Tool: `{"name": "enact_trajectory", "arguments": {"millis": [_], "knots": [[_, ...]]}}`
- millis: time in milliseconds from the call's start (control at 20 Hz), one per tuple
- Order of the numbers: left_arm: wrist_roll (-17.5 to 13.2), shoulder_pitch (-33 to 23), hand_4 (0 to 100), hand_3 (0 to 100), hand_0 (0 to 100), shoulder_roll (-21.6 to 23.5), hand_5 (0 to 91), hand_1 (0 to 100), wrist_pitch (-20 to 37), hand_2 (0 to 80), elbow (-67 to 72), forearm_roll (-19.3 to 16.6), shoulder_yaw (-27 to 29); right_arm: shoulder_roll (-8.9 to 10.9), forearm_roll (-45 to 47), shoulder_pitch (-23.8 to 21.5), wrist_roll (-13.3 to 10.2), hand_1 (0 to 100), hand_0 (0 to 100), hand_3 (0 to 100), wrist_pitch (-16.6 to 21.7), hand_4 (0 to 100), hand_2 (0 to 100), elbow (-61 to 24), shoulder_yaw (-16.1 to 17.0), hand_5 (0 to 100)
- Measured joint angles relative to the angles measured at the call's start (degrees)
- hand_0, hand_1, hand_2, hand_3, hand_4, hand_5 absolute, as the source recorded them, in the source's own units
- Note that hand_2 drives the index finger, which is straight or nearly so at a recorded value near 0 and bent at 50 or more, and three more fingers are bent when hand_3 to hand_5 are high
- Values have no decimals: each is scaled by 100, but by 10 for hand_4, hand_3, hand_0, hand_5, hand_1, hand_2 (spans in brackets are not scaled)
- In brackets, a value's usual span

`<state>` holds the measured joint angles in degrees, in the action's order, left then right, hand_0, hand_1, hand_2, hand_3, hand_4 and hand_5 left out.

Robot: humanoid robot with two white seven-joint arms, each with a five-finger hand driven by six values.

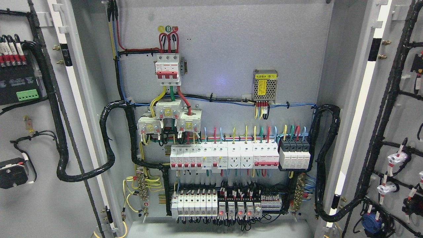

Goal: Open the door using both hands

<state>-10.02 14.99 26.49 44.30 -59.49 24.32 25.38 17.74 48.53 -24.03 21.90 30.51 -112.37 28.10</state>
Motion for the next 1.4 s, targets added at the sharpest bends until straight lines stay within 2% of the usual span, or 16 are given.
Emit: {"name": "enact_trajectory", "arguments": {"millis": [300,851,1151,1401], "knots": [[-24,173,0,0,120,115,0,556,1,0,425,-38,-144,26,0,-147,-24,143,56,0,39,0,0,-63,-77,0],[9,276,0,0,120,220,0,556,1,0,784,-48,-287,198,-7,-280,51,143,56,0,234,0,0,-325,-474,0],[53,162,0,0,120,224,0,556,1,0,508,18,-438,393,-29,-299,67,143,56,0,364,0,0,-424,-895,0],[60,-174,0,0,120,135,0,556,1,0,-210,52,-562,555,-117,-274,70,143,56,0,358,0,0,-428,-1472,0]]}}
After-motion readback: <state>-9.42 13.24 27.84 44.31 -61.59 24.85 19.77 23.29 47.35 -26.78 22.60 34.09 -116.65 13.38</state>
